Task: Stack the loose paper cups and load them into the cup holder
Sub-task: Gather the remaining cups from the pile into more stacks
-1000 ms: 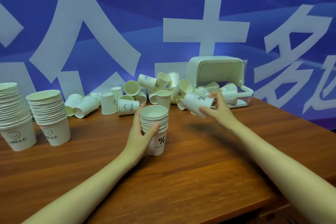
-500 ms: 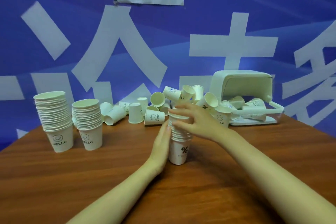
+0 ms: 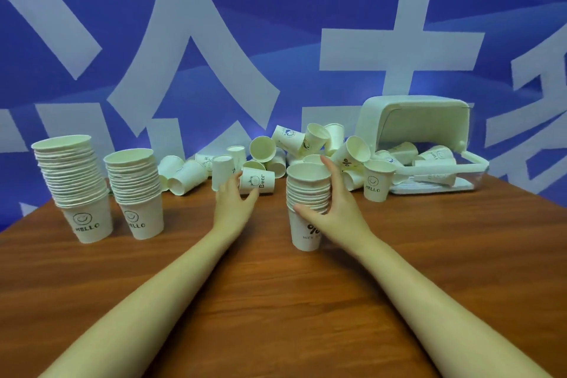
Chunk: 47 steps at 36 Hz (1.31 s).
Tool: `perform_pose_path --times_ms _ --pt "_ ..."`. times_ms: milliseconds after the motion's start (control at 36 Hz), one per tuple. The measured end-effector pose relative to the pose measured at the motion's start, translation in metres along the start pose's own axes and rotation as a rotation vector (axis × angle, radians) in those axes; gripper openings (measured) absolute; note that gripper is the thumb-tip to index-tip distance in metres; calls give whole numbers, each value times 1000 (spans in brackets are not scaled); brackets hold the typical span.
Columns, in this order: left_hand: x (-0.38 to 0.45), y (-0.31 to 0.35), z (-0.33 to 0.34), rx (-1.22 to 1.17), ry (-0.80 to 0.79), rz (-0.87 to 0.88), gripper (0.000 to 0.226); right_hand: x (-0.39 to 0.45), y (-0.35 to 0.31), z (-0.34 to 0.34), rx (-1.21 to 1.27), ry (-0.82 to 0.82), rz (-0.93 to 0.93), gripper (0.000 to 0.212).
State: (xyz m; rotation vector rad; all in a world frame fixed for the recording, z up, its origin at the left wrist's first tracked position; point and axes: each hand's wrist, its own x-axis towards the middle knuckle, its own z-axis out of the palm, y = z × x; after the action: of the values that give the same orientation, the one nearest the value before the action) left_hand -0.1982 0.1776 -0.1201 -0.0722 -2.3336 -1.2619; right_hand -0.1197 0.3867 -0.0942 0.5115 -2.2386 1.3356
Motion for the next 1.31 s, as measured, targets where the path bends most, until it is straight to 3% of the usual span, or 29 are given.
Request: perform_pose_path --times_ms 83,222,361,611,694,778,944,1056,1194,1306 --pt "23 -13 0 259 -127 140 71 4 7 -7 -31 32 16 95" --pt "65 -18 5 469 -284 333 73 10 18 -14 -75 58 25 92" --pt "92 -19 13 680 -426 340 68 9 18 -11 -66 79 -4 87" --pt "75 -5 18 955 -338 437 51 6 16 -9 -8 97 -17 83" --pt "60 1 6 868 -391 502 65 6 15 -8 -6 90 -17 84" --pt "37 12 -12 580 -421 459 76 4 14 -7 6 85 -7 88" --pt "4 50 -53 -60 -198 206 40 -3 7 -4 66 57 10 90" --pt "1 86 -87 -339 -192 159 28 -11 1 3 145 -18 3 79" --pt "1 129 -110 -392 -252 240 33 -19 -12 7 213 -79 -19 82" --pt "-11 158 -112 -5 -504 354 41 -24 -19 11 258 -100 -23 82"
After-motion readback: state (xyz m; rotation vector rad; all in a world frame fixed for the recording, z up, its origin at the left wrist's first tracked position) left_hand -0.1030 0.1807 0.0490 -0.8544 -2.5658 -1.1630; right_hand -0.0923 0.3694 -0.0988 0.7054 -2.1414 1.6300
